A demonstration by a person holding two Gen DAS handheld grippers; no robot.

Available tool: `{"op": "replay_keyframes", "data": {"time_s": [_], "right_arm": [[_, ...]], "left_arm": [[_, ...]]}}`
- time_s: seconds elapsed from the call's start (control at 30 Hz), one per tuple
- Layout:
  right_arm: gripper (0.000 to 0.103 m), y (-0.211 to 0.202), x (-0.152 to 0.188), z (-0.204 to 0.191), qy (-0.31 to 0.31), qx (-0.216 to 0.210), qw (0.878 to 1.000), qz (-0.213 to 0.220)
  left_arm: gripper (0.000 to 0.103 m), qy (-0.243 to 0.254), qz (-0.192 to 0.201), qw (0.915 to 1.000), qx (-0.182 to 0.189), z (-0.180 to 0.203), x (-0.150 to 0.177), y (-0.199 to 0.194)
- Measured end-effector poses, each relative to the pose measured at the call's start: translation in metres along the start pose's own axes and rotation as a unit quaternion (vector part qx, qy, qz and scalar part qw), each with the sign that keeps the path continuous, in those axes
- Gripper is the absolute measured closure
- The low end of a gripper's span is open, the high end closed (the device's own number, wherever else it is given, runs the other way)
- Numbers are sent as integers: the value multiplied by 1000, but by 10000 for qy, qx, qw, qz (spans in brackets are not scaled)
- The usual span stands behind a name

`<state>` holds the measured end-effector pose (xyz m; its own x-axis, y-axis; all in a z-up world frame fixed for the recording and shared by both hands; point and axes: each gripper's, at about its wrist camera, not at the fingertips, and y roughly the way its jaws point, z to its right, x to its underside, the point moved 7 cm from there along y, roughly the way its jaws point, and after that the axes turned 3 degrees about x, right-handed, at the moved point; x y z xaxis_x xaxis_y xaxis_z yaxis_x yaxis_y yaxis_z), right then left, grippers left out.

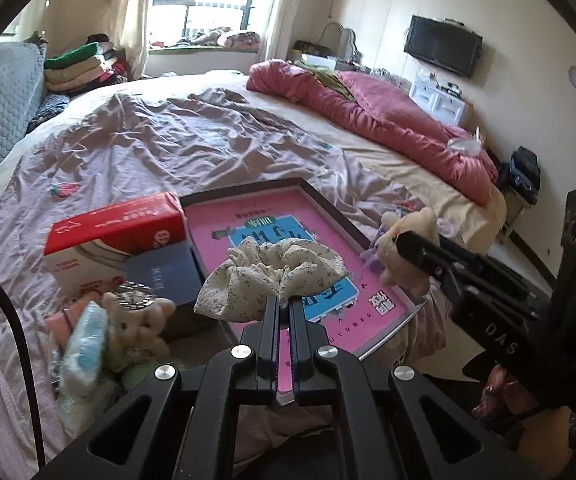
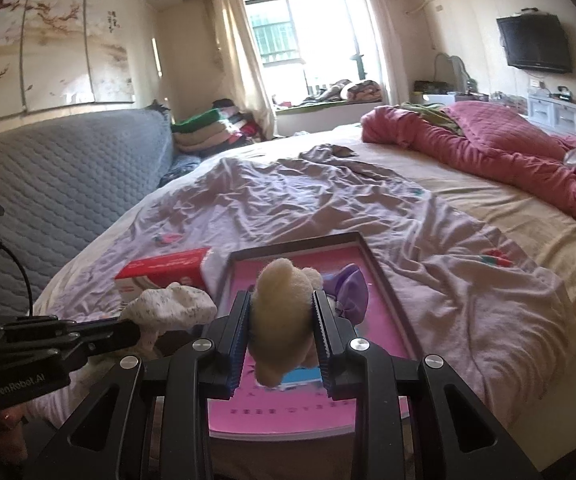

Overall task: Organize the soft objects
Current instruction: 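Grasp the white plush bunny with the right gripper while the left carries the scrunchie, then lower the scrunchie and bunny onto the pink tray and open both grippers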

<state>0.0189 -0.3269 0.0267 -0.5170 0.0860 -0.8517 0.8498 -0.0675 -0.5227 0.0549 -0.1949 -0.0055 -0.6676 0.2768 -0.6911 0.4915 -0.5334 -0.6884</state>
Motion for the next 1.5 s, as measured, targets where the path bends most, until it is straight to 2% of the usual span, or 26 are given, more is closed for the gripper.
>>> {"op": "replay_keyframes", "data": {"time_s": [0.27,0.47,0.9,1.2,1.5], "right_arm": [[72,11,11,23,2,227,9995,-206],[72,27,24,32,-100,309,9980,-546],[72,56,50,42,-357,402,9925,-1093],[71,69,62,32,-480,63,9898,-1337],[69,82,66,27,-213,-183,9886,-1478]], "left_arm": [[99,199,-308,9993,44,17,8,34],[99,244,-623,9977,106,22,22,58],[99,277,-986,9947,117,24,41,82],[99,327,-1095,9934,81,24,49,84],[98,220,-1252,9919,65,19,55,90]]}}
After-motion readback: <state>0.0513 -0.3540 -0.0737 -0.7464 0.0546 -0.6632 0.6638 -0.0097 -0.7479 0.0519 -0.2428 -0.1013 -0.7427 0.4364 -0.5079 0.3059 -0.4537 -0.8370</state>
